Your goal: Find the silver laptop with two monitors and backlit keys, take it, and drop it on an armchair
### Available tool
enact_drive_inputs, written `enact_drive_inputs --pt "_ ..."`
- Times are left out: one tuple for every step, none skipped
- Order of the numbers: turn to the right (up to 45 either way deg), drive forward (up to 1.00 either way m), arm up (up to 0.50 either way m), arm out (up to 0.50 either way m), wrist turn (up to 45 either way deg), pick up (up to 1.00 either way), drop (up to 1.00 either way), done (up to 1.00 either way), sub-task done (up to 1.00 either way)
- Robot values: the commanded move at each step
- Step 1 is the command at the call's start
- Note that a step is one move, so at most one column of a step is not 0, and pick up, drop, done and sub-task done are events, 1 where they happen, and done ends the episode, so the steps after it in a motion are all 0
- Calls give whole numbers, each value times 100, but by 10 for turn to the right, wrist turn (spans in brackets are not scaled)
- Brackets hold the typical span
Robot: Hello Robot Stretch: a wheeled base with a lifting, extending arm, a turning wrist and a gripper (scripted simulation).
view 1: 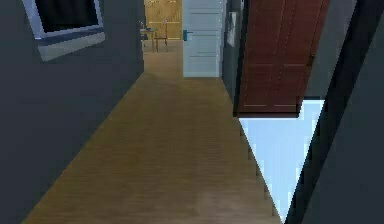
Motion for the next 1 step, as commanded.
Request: enact_drive_inputs --pt "-60 0 0 0 0 0 0 0 0"
